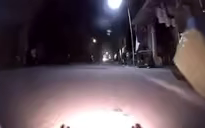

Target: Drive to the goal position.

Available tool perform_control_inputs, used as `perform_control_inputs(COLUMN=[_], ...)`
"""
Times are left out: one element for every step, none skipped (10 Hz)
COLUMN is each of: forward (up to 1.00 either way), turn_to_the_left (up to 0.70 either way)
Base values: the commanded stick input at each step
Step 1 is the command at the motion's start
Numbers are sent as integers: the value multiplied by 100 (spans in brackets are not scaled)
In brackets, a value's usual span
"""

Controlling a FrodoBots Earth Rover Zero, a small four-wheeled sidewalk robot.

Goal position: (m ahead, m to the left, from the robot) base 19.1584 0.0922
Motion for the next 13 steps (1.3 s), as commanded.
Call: perform_control_inputs(forward=[85,85,85,85,85,85,85,85,85,85,85,85,85], turn_to_the_left=[0,0,0,0,0,0,0,0,0,0,0,0,0])
